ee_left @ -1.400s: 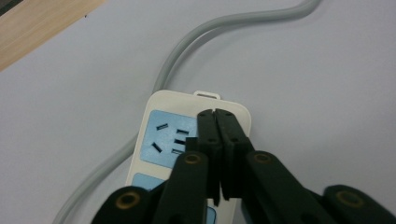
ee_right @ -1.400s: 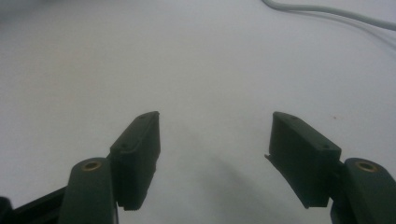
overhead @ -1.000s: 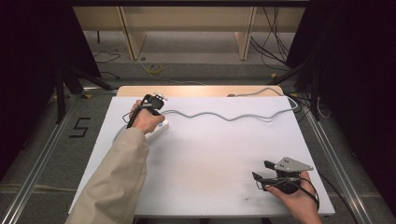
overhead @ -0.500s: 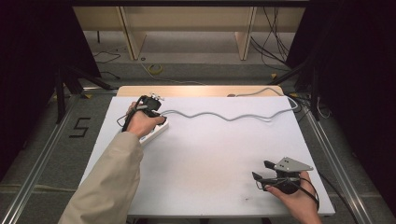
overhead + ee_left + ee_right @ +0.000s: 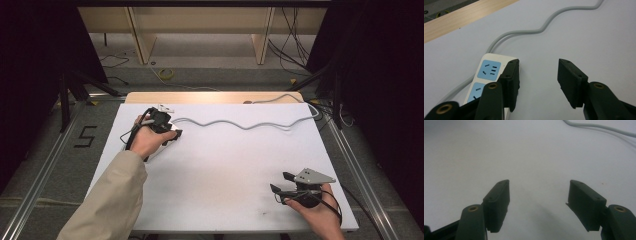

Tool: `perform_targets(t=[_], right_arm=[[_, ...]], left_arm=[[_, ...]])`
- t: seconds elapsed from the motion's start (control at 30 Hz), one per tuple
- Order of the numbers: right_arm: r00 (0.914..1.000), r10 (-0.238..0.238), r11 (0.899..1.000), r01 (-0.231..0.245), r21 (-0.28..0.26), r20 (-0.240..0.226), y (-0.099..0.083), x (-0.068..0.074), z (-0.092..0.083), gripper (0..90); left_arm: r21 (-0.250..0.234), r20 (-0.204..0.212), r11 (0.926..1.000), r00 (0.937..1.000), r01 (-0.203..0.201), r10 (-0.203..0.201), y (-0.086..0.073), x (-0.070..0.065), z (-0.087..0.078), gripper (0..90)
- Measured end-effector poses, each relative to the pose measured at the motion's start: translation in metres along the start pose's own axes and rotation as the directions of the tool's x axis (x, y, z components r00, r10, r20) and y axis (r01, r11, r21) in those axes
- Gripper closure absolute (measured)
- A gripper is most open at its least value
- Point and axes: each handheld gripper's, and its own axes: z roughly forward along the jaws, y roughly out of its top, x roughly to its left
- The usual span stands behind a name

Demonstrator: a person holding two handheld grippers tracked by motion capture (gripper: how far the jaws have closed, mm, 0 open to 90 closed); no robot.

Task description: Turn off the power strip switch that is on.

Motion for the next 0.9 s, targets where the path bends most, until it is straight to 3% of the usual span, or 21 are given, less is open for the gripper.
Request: perform_targets(t=[0.27, 0.5, 0.7, 0.9], right_arm=[[1.0000, 0.000, 1.000, 0.000, 0.001, 0.000, 0.000, 0.000, 0.000, 34.8], [1.0000, 0.001, 1.000, -0.001, -0.002, 0.001, 0.000, 0.000, -0.001, 34.8], [1.0000, 0.001, 1.000, -0.001, -0.001, -0.002, 0.000, 0.000, -0.001, 34.8], [1.0000, 0.001, 1.000, -0.001, -0.001, -0.003, 0.000, 0.000, -0.001, 34.8]], left_arm=[[-0.037, 0.020, 0.9991, 0.9996, -0.020, 0.021, -0.008, -0.009, -0.014, 47.0], [-0.059, 0.018, 0.9963, 0.9978, -0.063, 0.064, -0.012, -0.019, -0.025, 43.5], [-0.082, 0.043, 0.9939, 0.9961, -0.074, 0.077, -0.020, -0.027, -0.031, 41.9], [-0.093, 0.037, 0.9909, 0.9942, -0.097, 0.101, -0.029, -0.033, -0.038, 41.4]])
